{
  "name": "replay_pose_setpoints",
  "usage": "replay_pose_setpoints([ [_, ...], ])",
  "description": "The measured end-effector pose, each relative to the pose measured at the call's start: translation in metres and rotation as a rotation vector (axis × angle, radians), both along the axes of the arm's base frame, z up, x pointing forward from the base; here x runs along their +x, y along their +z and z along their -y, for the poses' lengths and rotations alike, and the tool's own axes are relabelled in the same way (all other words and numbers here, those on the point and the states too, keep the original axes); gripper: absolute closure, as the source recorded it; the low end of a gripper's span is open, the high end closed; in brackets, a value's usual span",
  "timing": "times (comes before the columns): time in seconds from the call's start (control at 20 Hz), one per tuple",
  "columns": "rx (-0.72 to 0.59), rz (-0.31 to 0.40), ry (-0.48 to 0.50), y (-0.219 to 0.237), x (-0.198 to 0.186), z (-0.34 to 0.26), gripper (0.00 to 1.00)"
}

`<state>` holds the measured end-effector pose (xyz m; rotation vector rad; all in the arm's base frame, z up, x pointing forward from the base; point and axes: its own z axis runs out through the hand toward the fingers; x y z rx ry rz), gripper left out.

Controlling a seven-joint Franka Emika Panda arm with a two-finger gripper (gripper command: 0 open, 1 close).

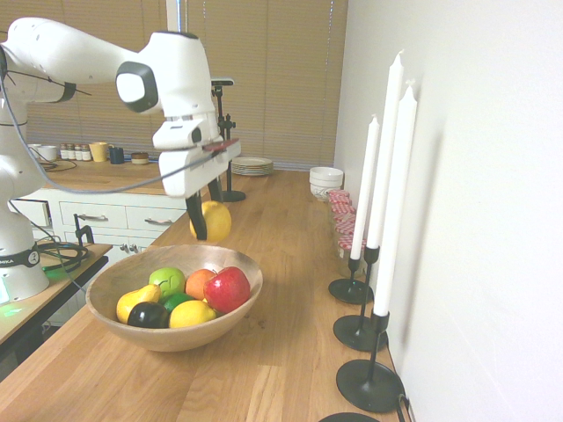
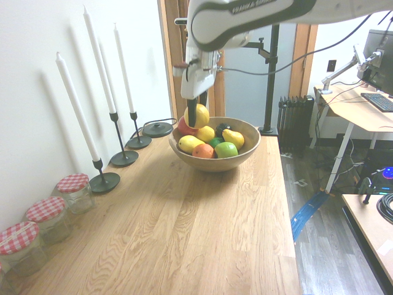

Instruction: Take pear out of the basket

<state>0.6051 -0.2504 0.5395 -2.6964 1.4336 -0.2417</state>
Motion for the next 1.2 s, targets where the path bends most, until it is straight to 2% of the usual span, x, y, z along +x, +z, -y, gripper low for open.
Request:
replay_pose_setpoints([
  [0.25, 0.002, 0.005, 0.074, 0.011, -0.007, -0.110, 1.00],
  [0.6, -0.019, -0.036, 0.134, -0.049, -0.024, -0.227, 1.00],
  [1.0, -0.038, -0.105, 0.111, -0.131, -0.030, -0.247, 1.00],
  [1.2, -0.036, -0.128, 0.106, -0.155, -0.028, -0.248, 1.00],
])
